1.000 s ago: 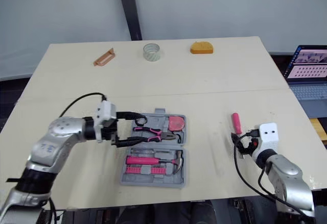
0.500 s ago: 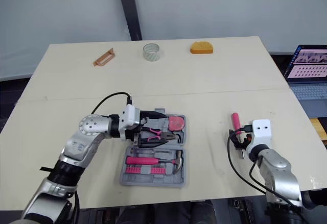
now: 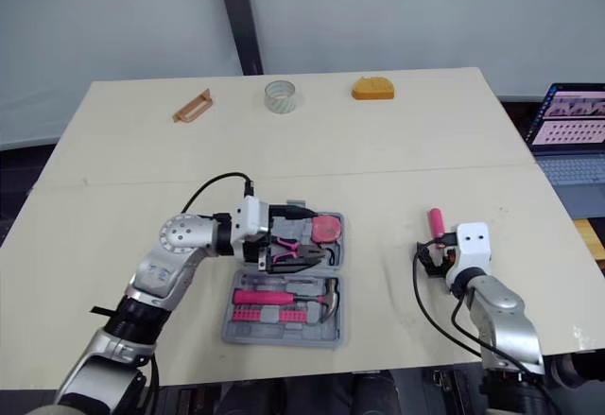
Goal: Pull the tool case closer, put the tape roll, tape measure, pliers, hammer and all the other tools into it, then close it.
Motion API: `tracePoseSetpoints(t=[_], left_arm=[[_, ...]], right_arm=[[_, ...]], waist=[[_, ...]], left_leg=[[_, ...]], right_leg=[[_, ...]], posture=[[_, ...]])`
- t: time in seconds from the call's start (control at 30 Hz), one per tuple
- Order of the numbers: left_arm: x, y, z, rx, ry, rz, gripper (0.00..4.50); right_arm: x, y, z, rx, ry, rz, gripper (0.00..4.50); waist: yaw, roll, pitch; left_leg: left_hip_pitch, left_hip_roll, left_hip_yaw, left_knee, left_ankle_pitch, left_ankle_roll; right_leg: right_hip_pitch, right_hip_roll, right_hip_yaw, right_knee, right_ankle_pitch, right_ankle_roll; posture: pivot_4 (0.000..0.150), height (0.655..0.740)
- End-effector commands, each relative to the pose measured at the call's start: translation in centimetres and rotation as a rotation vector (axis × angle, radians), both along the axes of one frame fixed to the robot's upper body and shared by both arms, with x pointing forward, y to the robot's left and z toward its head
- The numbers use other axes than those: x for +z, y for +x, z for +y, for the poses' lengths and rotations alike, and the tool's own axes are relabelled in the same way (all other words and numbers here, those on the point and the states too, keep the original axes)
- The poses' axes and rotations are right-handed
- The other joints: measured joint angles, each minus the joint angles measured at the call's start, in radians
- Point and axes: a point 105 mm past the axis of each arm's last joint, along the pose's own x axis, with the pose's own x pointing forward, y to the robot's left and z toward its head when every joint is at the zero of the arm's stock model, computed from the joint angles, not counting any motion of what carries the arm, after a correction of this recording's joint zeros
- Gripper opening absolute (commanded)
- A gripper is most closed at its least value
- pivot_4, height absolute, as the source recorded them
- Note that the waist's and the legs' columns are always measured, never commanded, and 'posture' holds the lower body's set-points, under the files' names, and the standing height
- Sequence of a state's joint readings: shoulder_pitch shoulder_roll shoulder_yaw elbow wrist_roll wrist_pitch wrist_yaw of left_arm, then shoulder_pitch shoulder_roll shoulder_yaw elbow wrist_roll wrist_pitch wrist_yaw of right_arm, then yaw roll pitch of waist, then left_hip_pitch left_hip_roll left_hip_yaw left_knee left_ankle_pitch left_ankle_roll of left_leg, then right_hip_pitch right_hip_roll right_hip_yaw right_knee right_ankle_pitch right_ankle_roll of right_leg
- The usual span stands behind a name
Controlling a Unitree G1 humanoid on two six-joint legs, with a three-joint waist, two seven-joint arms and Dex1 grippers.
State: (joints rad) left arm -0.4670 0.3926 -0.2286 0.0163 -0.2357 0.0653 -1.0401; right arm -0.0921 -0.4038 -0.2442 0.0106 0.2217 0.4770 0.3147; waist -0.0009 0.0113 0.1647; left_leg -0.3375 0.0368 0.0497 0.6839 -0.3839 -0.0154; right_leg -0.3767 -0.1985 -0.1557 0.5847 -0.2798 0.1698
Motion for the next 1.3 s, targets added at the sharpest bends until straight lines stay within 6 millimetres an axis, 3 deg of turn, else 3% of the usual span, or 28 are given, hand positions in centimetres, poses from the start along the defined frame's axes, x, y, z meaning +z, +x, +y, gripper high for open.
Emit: tracePoseSetpoints(t=[0.03,0.1,0.27,0.3,0.67,0.87,1.0,1.3], left_arm=[[0.6,-0.3,-0.3,-0.017,-0.011,-0.036,4.5],[0.6,-0.3,-0.3,-0.017,-0.01,-0.037,4.5],[0.5,-0.2,-0.3,-0.014,-0.012,-0.038,4.5],[0.5,-0.2,-0.3,-0.013,-0.011,-0.037,4.5],[0.0,0.1,0.0,-0.01,0.001,-0.037,4.5],[0.0,0.2,0.1,-0.005,0.0,-0.041,4.5],[0.0,0.3,1.1,0.029,0.009,-0.041,4.5],[-0.7,-2.4,7.7,0.16,0.1,0.009,4.5]], right_arm=[[0.5,0.1,-0.6,-0.029,-0.009,-0.034,3.96],[0.4,0.0,-0.6,-0.031,-0.007,-0.033,3.19],[0.3,0.0,-1.0,-0.043,-0.014,-0.036,0.63],[0.3,0.0,-1.1,-0.041,-0.018,-0.036,0.36],[2.4,0.4,-1.1,0.062,-0.072,-0.085,0.38],[2.5,0.3,-1.1,0.096,-0.079,-0.078,0.38],[3.8,0.0,1.7,0.263,-0.086,-0.099,0.38],[8.1,-3.1,8.7,0.732,-0.135,-0.05,0.38]], waist=[[0.0,0.0,0.0],[0.0,0.0,0.0],[0.0,0.0,0.0],[0.0,0.0,0.0],[0.0,0.0,0.0],[0.0,0.0,0.0],[0.0,0.0,0.0],[0.0,0.001,0.001]], left_leg=[[0.0,0.0,0.0,0.0,0.0,0.0],[0.0,0.0,0.0,0.0,0.0,0.0],[0.0,0.0,0.0,0.0,0.0,0.0],[0.0,0.0,0.0,0.0,0.0,0.0],[0.0,0.0,0.0,0.0,0.0,0.0],[0.0,0.0,0.0,0.0,0.0,0.0],[0.0,0.0,0.0,0.0,0.0,0.0],[0.0,0.0,-0.001,-0.001,0.0,0.0]], right_leg=[[0.0,0.0,0.0,0.0,0.0,0.0],[0.0,0.0,0.0,0.0,0.0,0.0],[0.0,0.0,0.0,0.0,0.0,0.0],[0.0,0.0,0.0,0.0,0.0,0.0],[0.0,0.0,0.0,0.0,0.0,0.0],[0.0,0.0,0.0,0.0,0.0,0.0],[0.0,0.0,0.0,0.0,0.0,0.0],[0.0,0.0,0.0,-0.001,0.0,0.0]], posture=[[0.15,0.74],[0.15,0.74],[0.15,0.74],[0.15,0.74],[0.15,0.74],[0.15,0.74],[0.15,0.74],[0.15,0.74]])
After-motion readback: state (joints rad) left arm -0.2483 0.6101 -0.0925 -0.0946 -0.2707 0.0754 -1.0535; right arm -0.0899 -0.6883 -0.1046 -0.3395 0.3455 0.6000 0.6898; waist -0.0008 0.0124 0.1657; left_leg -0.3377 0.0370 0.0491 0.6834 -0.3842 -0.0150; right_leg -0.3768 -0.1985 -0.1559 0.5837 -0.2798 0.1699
